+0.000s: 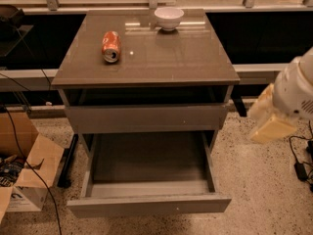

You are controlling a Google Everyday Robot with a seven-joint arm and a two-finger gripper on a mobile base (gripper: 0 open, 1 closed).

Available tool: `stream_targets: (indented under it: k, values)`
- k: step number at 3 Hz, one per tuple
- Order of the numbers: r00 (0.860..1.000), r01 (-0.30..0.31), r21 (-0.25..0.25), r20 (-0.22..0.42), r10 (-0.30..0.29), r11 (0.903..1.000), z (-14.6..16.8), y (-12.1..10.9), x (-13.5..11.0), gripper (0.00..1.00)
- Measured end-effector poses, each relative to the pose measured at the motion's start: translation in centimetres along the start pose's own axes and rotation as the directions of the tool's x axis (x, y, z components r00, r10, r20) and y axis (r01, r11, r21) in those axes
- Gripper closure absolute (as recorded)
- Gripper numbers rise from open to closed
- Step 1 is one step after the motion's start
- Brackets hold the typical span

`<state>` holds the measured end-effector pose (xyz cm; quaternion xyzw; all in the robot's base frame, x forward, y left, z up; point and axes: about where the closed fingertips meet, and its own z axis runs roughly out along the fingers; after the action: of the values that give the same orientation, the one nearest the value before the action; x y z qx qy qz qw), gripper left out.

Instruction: Close middle drawer

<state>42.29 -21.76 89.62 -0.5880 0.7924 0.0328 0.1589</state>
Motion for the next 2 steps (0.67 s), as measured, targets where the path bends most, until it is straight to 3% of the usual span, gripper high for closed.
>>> stream_targets:
  k: [2]
  values:
    - [1.0,-0.004,-0.003,-0.003,0.004,1.0,0.23,0.34,0.15,0.99]
